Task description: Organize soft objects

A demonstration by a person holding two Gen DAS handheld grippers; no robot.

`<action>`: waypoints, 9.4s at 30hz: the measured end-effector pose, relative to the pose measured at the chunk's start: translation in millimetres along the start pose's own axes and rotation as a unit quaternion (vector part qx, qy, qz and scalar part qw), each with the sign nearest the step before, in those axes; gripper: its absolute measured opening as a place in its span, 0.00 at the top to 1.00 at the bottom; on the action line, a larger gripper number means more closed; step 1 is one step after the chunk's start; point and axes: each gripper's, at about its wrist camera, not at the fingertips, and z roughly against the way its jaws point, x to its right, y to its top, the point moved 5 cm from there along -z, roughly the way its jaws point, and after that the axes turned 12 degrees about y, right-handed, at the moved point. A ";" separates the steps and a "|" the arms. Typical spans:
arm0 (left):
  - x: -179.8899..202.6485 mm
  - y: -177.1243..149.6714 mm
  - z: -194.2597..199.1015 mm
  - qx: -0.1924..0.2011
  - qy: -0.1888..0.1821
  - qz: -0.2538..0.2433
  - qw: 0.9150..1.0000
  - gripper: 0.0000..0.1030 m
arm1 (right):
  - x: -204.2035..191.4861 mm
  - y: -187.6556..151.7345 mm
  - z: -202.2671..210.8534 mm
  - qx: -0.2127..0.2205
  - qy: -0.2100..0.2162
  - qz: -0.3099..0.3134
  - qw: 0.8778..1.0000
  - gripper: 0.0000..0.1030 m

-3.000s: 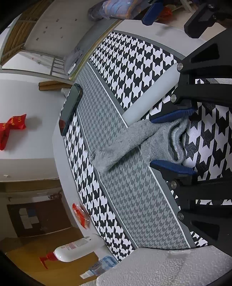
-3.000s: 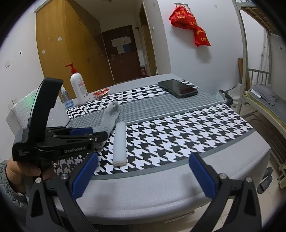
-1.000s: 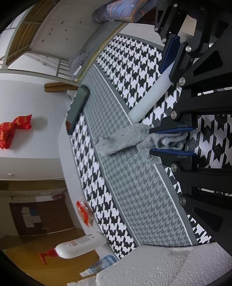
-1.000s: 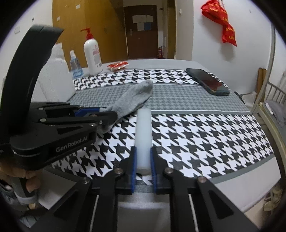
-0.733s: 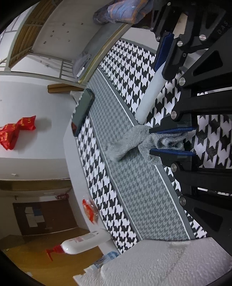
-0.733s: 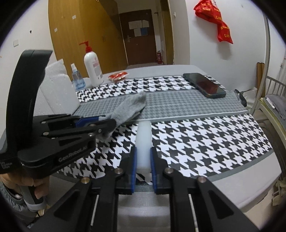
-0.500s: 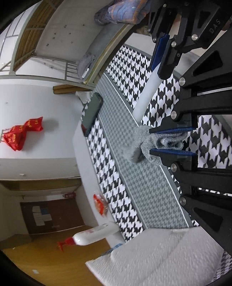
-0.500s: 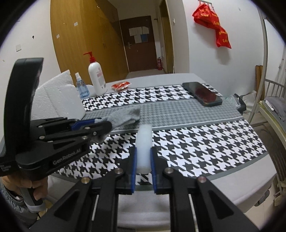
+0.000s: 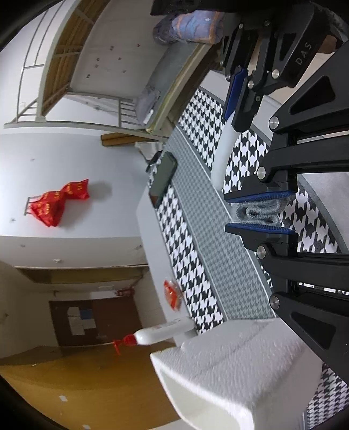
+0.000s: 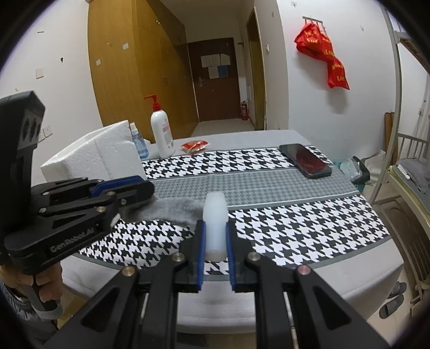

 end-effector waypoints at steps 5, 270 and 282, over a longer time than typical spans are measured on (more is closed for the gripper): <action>-1.6 0.9 19.1 0.017 -0.004 -0.009 1.000 0.85 | -6.4 2.5 4.1 0.009 0.002 0.003 1.000 0.83; -213.2 12.9 73.2 0.090 0.154 0.114 0.977 0.03 | -111.7 61.5 -4.2 0.106 -0.030 0.053 0.993 0.04; -191.8 -1.5 133.4 0.133 0.164 0.114 0.971 0.01 | -129.6 52.0 32.0 0.129 -0.002 0.057 0.990 0.00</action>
